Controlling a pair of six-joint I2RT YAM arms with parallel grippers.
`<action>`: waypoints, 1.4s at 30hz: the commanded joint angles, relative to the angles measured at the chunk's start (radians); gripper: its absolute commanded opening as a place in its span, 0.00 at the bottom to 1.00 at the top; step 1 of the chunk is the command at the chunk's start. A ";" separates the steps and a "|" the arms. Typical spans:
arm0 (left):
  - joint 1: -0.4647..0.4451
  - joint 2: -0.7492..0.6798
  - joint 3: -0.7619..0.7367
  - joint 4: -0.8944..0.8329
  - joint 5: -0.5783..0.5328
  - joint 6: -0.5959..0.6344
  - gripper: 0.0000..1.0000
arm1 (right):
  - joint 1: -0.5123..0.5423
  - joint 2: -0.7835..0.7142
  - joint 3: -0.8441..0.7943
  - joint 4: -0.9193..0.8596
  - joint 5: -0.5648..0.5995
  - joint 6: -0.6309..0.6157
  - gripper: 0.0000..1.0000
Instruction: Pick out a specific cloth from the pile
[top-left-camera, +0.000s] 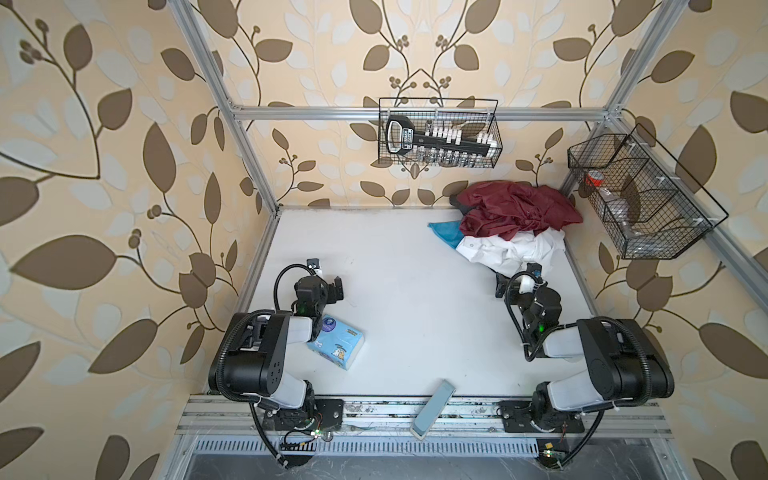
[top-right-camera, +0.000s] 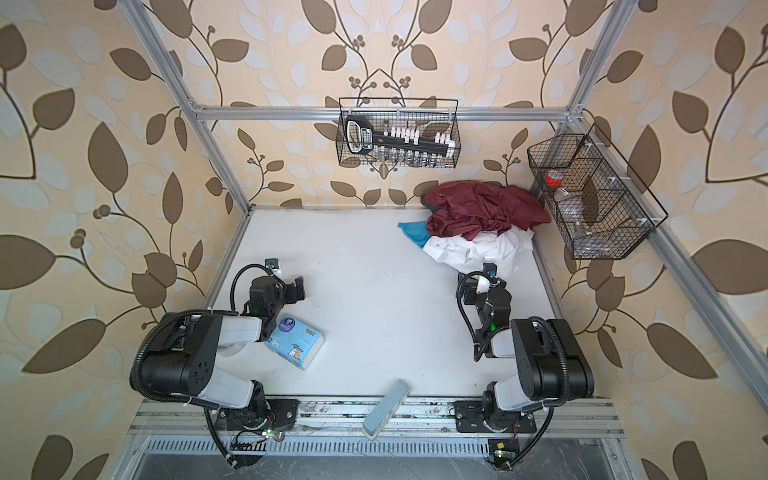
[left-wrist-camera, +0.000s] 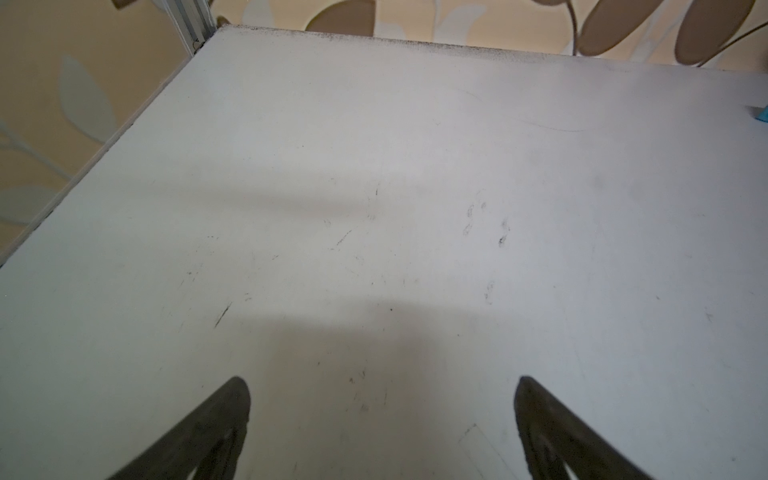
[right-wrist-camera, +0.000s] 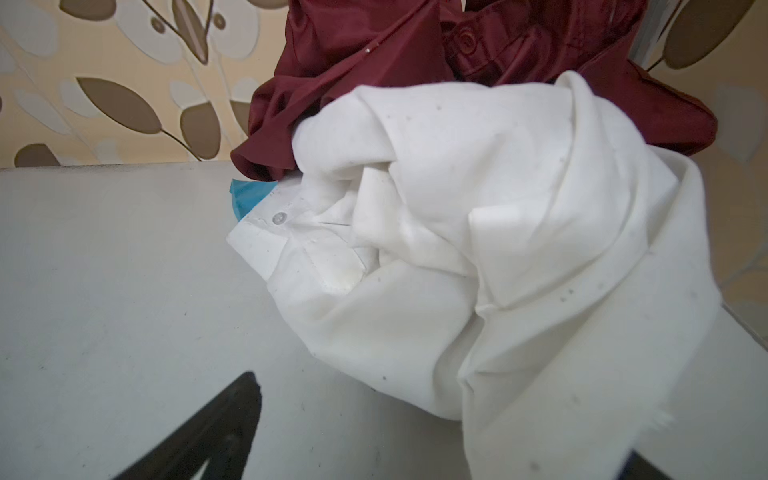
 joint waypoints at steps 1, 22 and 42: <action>0.005 -0.008 0.012 0.023 -0.015 -0.012 0.99 | 0.000 0.000 0.022 0.002 -0.001 -0.003 1.00; 0.005 -0.007 0.013 0.022 -0.016 -0.012 0.99 | -0.004 0.003 0.025 0.000 -0.007 0.000 1.00; 0.004 -0.445 0.052 -0.416 0.012 -0.062 0.99 | 0.086 -0.218 0.255 -0.666 0.106 0.035 0.98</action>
